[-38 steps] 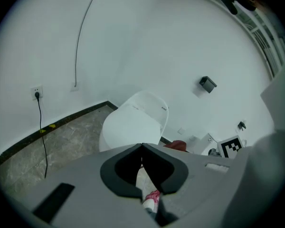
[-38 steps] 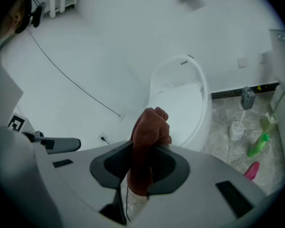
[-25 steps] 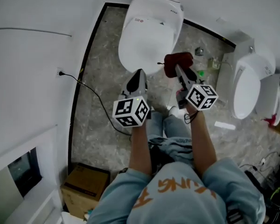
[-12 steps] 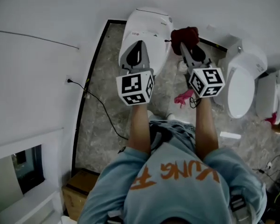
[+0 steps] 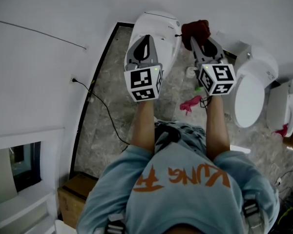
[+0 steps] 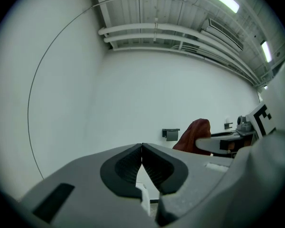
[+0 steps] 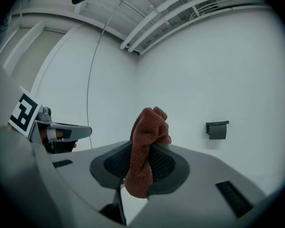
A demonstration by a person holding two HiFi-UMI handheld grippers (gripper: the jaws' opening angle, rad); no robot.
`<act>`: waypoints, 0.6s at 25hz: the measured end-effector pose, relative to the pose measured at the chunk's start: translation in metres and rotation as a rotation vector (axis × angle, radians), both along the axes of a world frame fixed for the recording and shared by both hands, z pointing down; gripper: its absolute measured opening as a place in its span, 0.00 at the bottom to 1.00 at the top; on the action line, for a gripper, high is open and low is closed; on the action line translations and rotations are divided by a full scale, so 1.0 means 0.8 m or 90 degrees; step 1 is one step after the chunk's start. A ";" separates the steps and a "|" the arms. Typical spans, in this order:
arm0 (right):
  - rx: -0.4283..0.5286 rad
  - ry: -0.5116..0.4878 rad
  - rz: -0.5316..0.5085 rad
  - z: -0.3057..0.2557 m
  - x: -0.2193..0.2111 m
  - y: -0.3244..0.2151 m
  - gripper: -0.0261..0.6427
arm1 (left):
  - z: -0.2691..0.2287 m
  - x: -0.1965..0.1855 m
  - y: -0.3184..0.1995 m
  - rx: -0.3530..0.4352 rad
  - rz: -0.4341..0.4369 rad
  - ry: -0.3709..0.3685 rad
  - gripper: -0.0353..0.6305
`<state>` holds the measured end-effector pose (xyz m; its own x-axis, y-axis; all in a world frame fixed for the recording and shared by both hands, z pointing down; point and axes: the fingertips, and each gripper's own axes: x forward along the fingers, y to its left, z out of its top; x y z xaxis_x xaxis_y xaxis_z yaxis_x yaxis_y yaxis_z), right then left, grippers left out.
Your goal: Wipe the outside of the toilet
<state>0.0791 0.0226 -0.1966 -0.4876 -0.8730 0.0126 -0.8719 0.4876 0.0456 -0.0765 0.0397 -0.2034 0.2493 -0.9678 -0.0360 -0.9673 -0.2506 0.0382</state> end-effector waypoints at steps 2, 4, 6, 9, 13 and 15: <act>0.000 0.002 -0.003 0.000 0.004 0.002 0.17 | 0.001 0.006 0.003 -0.003 -0.001 -0.004 0.06; 0.000 0.003 -0.007 0.000 0.006 0.001 0.17 | 0.002 0.009 0.003 -0.006 -0.002 -0.008 0.06; -0.001 0.003 -0.011 0.001 0.006 0.000 0.17 | 0.003 0.011 0.003 -0.008 -0.004 -0.010 0.06; -0.004 0.006 -0.017 0.002 0.007 0.001 0.17 | 0.004 0.012 0.005 -0.013 -0.008 -0.012 0.06; 0.000 0.009 -0.025 -0.001 0.010 0.004 0.17 | 0.001 0.015 0.009 -0.014 -0.013 -0.014 0.06; 0.002 0.010 -0.028 -0.003 0.013 0.006 0.17 | 0.001 0.018 0.012 -0.014 -0.014 -0.015 0.06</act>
